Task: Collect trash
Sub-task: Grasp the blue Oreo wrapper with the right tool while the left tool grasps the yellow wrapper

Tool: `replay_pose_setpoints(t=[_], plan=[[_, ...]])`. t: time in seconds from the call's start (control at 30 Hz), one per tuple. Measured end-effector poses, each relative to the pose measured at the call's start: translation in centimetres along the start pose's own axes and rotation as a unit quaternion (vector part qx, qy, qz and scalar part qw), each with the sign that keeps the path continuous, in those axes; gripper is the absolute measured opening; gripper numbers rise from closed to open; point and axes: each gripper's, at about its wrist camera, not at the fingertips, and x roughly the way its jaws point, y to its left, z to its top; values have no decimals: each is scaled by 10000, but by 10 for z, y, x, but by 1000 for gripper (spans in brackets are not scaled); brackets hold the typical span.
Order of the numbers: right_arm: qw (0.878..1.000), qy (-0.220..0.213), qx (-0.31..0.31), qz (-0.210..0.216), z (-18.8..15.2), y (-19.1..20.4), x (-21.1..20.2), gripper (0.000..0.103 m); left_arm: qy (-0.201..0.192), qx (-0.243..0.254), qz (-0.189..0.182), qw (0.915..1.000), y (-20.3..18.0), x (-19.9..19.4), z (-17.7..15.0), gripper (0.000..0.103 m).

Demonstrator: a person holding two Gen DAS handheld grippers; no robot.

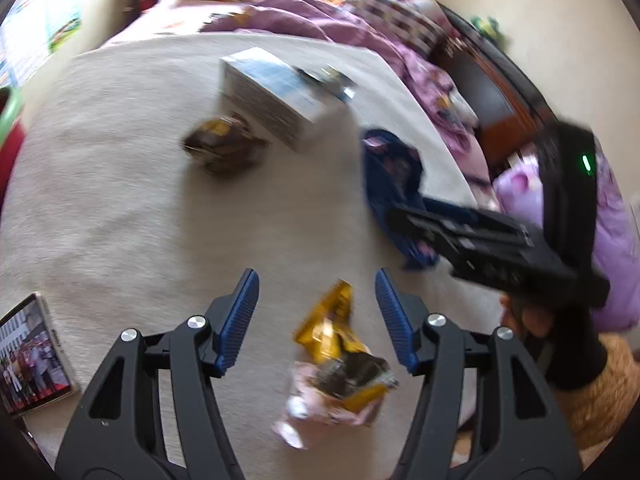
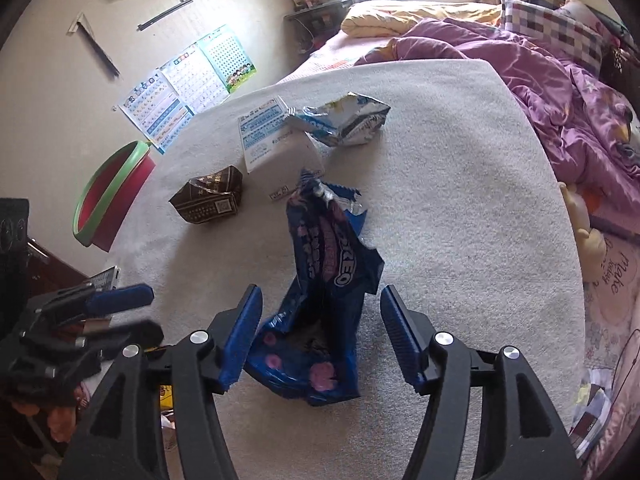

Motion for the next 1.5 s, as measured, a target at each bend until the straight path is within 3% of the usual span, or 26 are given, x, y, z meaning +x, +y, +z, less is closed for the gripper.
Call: replay_pose_setpoints(t=[0.03,0.2,0.3,0.37,0.53,0.57,0.6,0.67,0.73,0.8,0.93,1.13,1.4,1.5], plan=[[10000,-7,14,2,0,0,0,60,59,86,-5,9999,-3,2,-1,57],[10000,-41,-10,-26,1,1,0,60,370,199,58,9991,-9,18,-6,21],[10000,-22,-4,-26,0,0,1,60,362,123,88,9992,-6,20,-7,15],[10000,-19,-7,-25,0,1,1,60,198,156,333,9991,-4,17,-4,10],[10000,-17,-67,-6,0,5,3,61,-140,-255,791,9964,24,6,5,11],[10000,-5,-68,0,0,6,4,61,-196,-336,864,9955,27,3,4,16],[10000,4,-66,3,0,6,4,61,-225,-410,883,9950,31,2,4,31],[10000,7,-57,15,0,6,5,61,-334,-542,935,9936,35,-3,1,47],[10000,12,-56,19,1,6,5,62,-362,-564,949,9932,36,-6,-1,48],[10000,30,-43,24,1,7,7,64,-342,-611,950,9930,40,-6,1,56],[9999,46,-79,63,1,11,8,64,-323,-684,939,9927,43,-2,3,57],[9999,49,-70,78,0,12,9,64,-515,-551,1262,9891,38,-1,2,70],[10000,24,-49,79,0,9,9,64,-444,-553,1284,9892,43,4,3,69],[10000,-18,-47,83,1,9,8,64,-345,-662,1197,9900,48,7,4,52]])
